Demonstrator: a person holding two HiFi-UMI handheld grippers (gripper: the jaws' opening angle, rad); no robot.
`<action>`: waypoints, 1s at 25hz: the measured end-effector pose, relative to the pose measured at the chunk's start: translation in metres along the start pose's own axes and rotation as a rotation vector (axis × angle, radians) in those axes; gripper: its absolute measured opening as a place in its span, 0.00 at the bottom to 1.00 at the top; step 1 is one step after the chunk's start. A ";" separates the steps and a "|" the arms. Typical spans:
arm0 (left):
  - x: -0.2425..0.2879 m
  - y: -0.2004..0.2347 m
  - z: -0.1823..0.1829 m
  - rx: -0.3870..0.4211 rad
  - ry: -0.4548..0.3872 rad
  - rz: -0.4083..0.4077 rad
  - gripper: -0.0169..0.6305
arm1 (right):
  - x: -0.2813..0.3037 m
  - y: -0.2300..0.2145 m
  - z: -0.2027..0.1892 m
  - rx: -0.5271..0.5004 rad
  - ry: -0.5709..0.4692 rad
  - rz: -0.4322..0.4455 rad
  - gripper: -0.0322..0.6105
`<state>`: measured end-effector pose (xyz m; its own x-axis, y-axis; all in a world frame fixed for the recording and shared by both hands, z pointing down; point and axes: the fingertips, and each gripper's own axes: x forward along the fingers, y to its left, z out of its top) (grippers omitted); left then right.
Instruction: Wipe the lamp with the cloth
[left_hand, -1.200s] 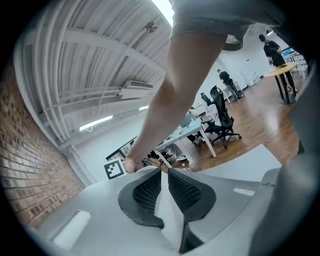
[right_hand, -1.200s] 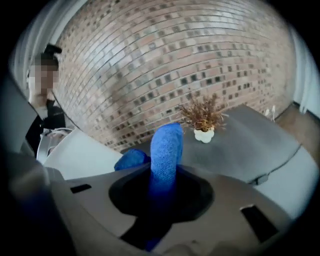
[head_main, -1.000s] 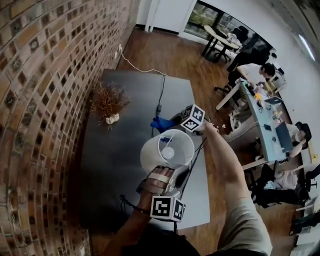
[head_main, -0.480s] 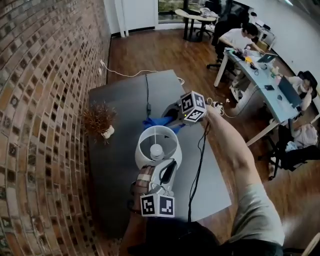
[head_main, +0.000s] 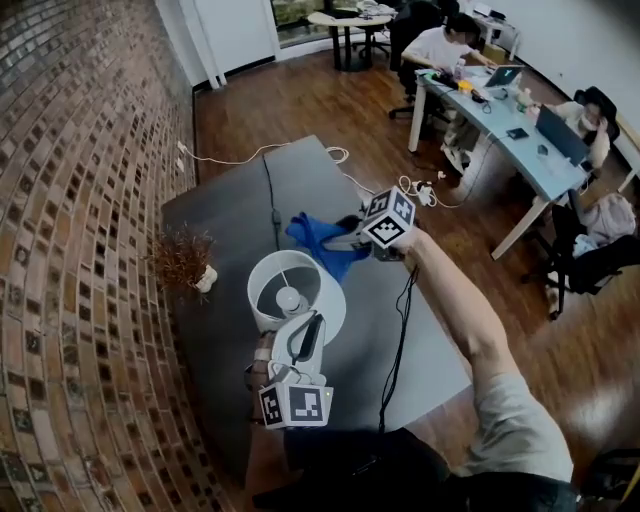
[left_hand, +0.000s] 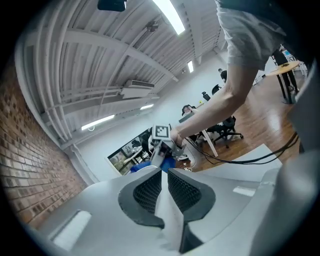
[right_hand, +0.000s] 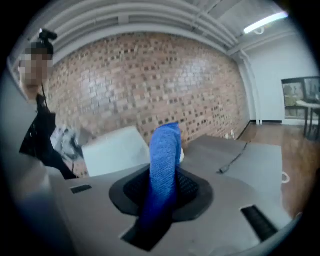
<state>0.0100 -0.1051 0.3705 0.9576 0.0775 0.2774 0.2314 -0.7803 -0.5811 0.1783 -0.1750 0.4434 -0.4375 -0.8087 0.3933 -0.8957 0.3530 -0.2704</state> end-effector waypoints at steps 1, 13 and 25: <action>0.000 0.000 0.000 0.000 -0.002 0.002 0.09 | -0.012 0.011 0.030 0.047 -0.099 0.024 0.19; 0.005 -0.009 0.008 0.017 0.001 -0.013 0.09 | 0.009 0.001 -0.124 0.634 -0.098 -0.051 0.19; 0.004 -0.015 0.002 0.148 0.007 -0.014 0.09 | -0.046 0.117 0.103 -0.683 0.034 -0.500 0.19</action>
<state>0.0107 -0.0914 0.3787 0.9530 0.0832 0.2914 0.2682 -0.6792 -0.6832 0.1016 -0.1446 0.3032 0.0309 -0.9346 0.3543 -0.8314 0.1727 0.5282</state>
